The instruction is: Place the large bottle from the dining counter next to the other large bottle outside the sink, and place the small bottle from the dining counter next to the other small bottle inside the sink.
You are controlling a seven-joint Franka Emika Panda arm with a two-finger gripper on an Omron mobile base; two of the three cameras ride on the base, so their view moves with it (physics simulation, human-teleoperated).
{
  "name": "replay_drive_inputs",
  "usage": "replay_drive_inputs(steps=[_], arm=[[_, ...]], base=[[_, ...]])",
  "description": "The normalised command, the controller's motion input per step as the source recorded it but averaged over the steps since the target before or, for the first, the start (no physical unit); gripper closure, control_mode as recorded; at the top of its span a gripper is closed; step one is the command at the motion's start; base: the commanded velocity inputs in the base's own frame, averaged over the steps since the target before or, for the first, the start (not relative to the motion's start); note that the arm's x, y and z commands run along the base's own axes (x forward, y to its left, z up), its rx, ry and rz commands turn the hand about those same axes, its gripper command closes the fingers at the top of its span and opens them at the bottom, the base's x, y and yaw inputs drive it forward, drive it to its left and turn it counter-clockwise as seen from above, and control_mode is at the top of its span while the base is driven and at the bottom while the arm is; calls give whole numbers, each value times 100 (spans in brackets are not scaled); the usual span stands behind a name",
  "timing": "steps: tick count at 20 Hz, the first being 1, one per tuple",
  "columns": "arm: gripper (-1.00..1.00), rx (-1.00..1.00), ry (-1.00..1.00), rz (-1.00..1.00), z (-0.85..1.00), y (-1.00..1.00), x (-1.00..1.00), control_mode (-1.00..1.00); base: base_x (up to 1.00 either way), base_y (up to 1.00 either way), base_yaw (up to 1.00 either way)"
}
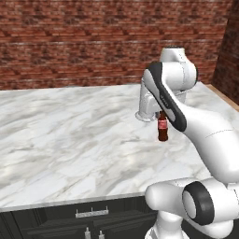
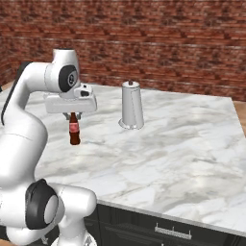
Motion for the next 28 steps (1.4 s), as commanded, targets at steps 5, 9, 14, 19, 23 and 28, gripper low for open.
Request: replay_drive_inputs(steps=[5, 9, 14, 19, 23, 28], arm=[[100, 0, 2, 3, 25, 0, -63, -100], [100, 0, 1, 4, 10, 3, -64, -100], [100, 0, 0, 1, 2, 1, -11, 100], [100, 0, 0, 0, 0, 0, 0, 100], [100, 0, 0, 0, 0, 0, 0, 100], [100, 0, 0, 0, 0, 0, 0, 100]], base=[[0, 0, 0], [0, 0, 0], [-43, 9, 3], [-21, 57, 10], [0, 32, 21], [0, 1, 25]])
